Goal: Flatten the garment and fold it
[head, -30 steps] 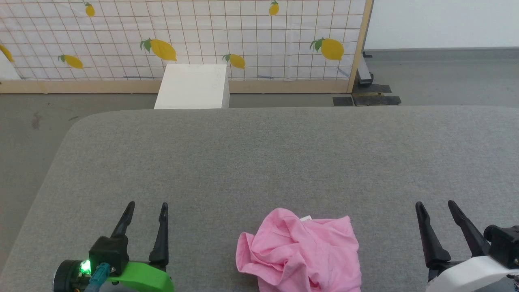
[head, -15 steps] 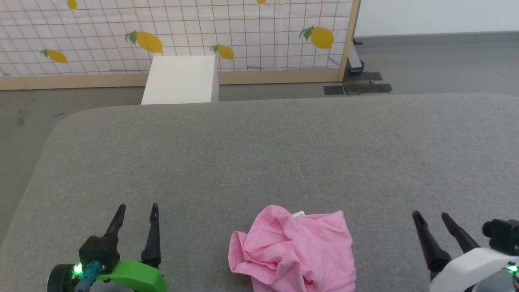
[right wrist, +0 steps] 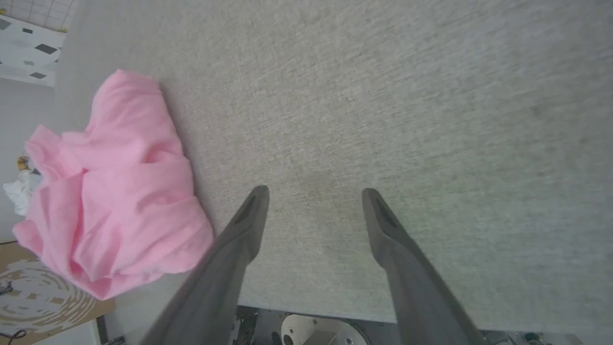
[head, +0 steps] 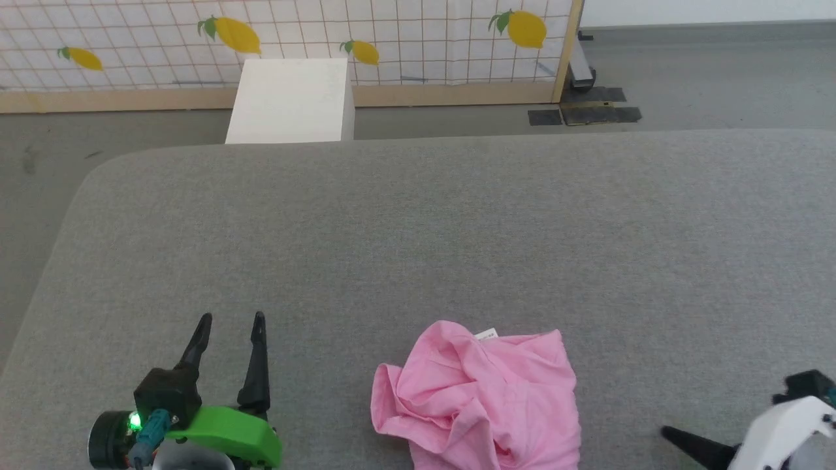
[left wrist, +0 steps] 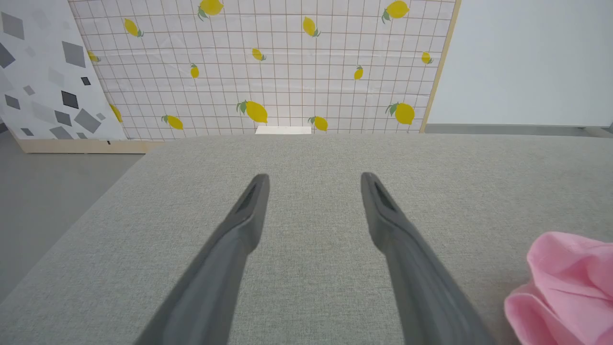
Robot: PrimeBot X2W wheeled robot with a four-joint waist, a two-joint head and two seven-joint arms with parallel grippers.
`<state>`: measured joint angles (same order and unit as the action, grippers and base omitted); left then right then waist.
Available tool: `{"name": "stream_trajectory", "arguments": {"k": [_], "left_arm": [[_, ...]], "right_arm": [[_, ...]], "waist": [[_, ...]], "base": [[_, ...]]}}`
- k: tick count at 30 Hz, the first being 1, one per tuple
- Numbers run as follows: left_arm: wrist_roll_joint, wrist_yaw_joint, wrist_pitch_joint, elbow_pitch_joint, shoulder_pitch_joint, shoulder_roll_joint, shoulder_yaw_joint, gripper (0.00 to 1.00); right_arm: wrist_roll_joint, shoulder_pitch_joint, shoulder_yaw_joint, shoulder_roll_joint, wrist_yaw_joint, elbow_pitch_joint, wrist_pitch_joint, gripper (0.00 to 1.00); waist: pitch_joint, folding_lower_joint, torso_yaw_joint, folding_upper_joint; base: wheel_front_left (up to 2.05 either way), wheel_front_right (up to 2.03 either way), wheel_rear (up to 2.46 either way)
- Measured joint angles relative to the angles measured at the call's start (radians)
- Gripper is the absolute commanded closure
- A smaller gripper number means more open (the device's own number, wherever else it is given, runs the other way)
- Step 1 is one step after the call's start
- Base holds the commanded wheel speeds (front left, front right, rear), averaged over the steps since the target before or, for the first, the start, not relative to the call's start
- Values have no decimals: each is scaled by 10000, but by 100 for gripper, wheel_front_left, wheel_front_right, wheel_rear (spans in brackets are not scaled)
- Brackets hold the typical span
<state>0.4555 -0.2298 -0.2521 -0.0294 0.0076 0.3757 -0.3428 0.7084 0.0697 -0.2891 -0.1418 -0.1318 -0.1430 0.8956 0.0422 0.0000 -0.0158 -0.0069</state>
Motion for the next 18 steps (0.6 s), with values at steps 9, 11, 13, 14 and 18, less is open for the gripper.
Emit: {"name": "stream_trajectory", "arguments": {"k": [9,11,13,14,18], "left_arm": [[-82,167,-6,-58,-497,-247,-42,0],[-142,190,-6,-71,-582,-314,-65,0],[-253,194,-6,-92,-620,-345,-48,0],[-282,209,-6,-104,-622,-353,-38,0],[-339,267,-10,-203,-653,-422,-10,0]], "right_arm": [[2566,-1519,573,857,0,-1837,1055,0],[2849,-1738,796,857,0,-2127,1057,0],[3020,-1959,1041,861,-2,-2385,901,0],[3089,-2049,1149,861,-2,-2497,859,0],[3246,-2356,1643,857,-4,-2934,625,100]], "waist": [[443,0,505,0],[535,0,630,0],[637,0,755,0],[678,0,796,0],[784,0,958,-1]], "base": [[0,0,0],[0,0,0],[0,0,0],[0,0,0],[0,0,0]]}}
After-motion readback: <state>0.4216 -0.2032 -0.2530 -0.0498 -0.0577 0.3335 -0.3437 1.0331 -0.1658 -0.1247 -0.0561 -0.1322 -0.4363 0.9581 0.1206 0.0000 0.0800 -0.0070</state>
